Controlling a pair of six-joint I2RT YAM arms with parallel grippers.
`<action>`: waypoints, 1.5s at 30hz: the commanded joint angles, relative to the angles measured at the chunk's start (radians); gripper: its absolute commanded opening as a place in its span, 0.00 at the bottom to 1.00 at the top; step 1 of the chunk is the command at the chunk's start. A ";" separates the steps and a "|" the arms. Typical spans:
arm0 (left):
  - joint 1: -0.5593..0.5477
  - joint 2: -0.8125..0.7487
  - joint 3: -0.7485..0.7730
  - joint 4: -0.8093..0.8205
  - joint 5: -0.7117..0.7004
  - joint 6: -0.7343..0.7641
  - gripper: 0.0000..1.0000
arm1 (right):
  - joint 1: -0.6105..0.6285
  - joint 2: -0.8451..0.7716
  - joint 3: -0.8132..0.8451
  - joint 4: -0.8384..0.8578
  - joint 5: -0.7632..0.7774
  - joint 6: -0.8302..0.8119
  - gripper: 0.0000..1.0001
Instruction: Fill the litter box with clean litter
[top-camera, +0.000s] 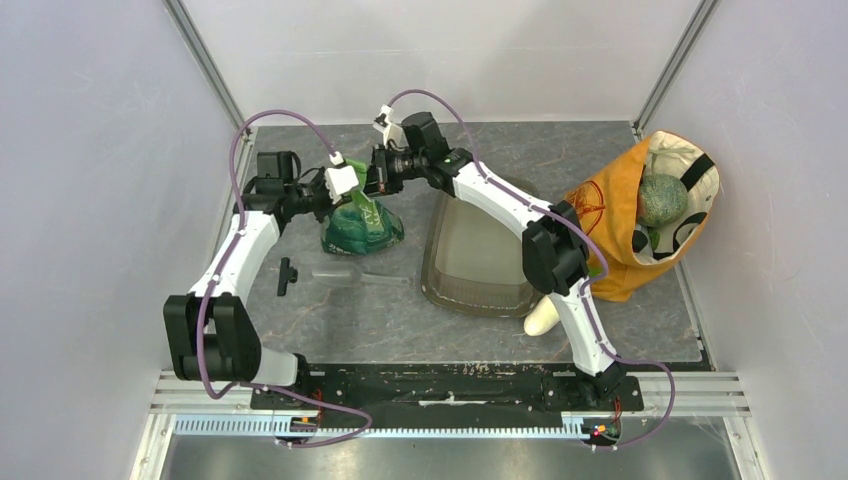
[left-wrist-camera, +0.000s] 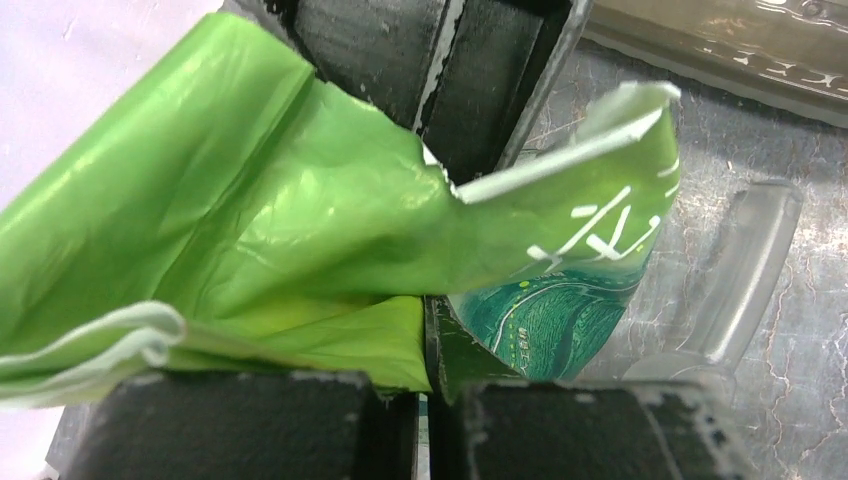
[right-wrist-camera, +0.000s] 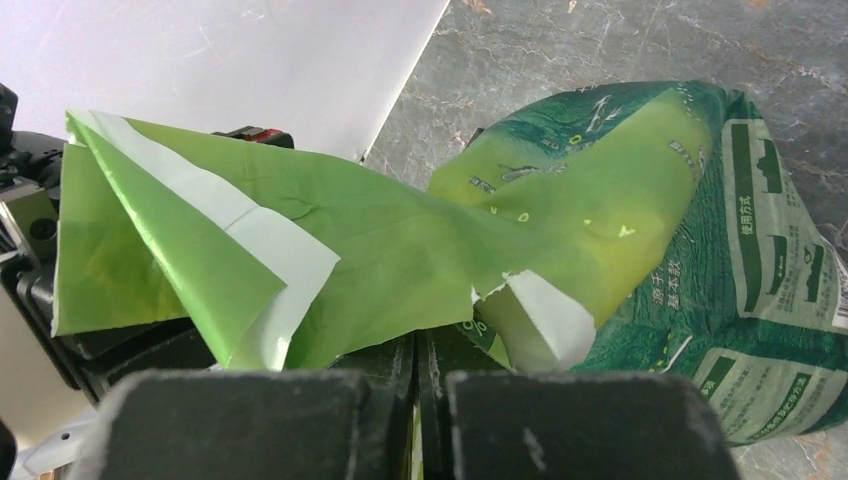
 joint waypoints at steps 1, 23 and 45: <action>-0.055 0.012 -0.015 0.008 0.091 -0.049 0.02 | 0.053 0.033 0.049 0.063 -0.028 0.024 0.00; 0.075 -0.123 0.063 -0.301 0.128 0.251 0.02 | -0.050 -0.194 -0.005 -0.280 0.243 -0.271 0.00; 0.094 -0.136 0.078 -0.258 0.083 0.171 0.03 | -0.038 -0.330 -0.061 -0.339 0.533 -0.313 0.00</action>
